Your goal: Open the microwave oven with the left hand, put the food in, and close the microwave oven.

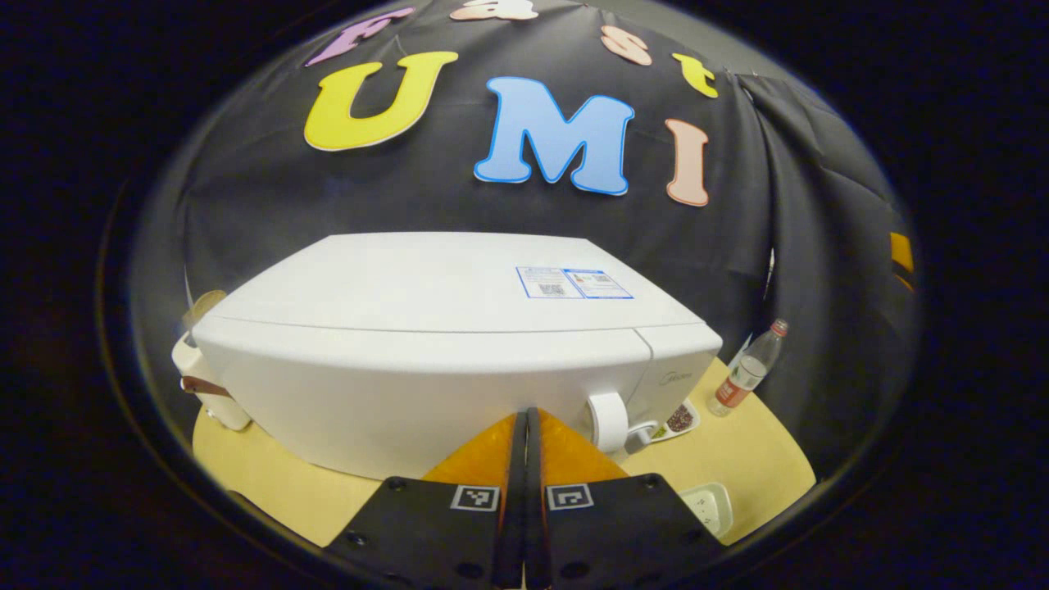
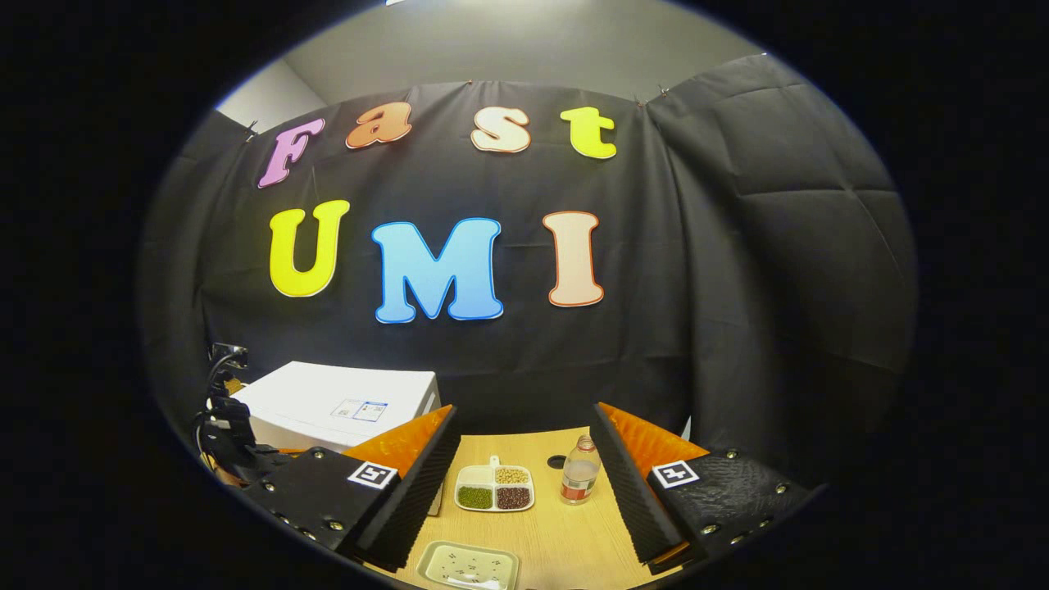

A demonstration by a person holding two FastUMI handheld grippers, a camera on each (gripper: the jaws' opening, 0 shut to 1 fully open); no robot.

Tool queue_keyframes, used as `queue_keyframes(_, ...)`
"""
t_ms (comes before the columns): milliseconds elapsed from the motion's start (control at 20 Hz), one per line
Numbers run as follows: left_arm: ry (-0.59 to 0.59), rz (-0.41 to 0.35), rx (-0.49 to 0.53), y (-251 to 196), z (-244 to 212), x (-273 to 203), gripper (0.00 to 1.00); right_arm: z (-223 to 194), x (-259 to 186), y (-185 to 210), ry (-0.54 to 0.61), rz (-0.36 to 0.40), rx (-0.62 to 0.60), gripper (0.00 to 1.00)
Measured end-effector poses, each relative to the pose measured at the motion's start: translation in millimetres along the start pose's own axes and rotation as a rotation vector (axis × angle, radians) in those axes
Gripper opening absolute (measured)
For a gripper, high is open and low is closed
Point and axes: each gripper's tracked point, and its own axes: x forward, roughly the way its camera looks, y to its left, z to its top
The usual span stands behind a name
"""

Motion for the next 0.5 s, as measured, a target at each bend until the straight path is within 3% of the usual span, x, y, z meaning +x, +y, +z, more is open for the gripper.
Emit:
queue_keyframes(250, -0.078, 0.028, -0.02, 21, 35, -28, 0.07, 2, -23, 12, -0.012, 0.0, -0.026, 0.97)
queue_keyframes(500, -0.272, 0.054, 0.018, 43, 104, -117, 0.07, 10, -41, 42, -0.022, 0.033, -0.019, 0.97)
